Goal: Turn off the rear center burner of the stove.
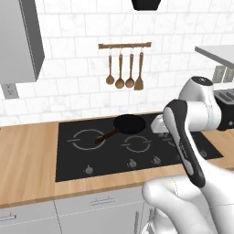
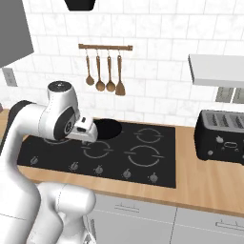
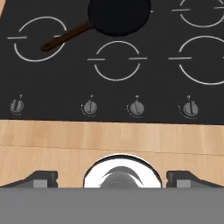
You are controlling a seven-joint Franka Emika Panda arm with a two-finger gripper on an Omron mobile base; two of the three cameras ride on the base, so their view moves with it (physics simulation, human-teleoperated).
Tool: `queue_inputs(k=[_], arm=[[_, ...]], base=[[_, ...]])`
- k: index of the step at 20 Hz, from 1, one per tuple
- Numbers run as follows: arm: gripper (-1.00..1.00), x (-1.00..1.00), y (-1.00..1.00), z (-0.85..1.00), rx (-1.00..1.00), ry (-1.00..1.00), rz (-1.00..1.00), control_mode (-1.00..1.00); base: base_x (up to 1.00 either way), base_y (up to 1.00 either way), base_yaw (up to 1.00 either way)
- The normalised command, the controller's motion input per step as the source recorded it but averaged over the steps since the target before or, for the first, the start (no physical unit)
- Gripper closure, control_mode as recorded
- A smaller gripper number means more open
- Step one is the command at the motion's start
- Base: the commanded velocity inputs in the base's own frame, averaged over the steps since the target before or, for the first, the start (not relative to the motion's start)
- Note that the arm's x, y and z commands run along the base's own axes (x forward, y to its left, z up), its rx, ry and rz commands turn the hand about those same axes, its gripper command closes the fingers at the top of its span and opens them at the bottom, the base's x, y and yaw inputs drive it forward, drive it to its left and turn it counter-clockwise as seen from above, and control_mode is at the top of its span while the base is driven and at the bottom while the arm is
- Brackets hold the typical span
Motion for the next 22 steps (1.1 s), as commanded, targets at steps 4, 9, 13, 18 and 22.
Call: queue_inputs(k=[4,9,13,18,22], arm=[[-1.00,0.01,-0.25,0.00,0.00,0.00,0.06,-1.00],[-1.00,0.03,-0.22,0.00,-0.03,0.00,0.27,-1.00],[-1.00,0.07,-0.20,0.00,-0.05,0.00,0.47,-1.00],[-1.00,0.13,-0.09,-0.01,-0.09,0.01,0.54,-1.00],[-1.00,0.05,-0.01,-0.16,-0.16,0.01,0.57,-1.00]], base=[[0.00,0.00,0.00],[0.00,0.00,0.00],[0.00,0.00,0.00],[0.00,0.00,0.00],[0.00,0.00,0.00]])
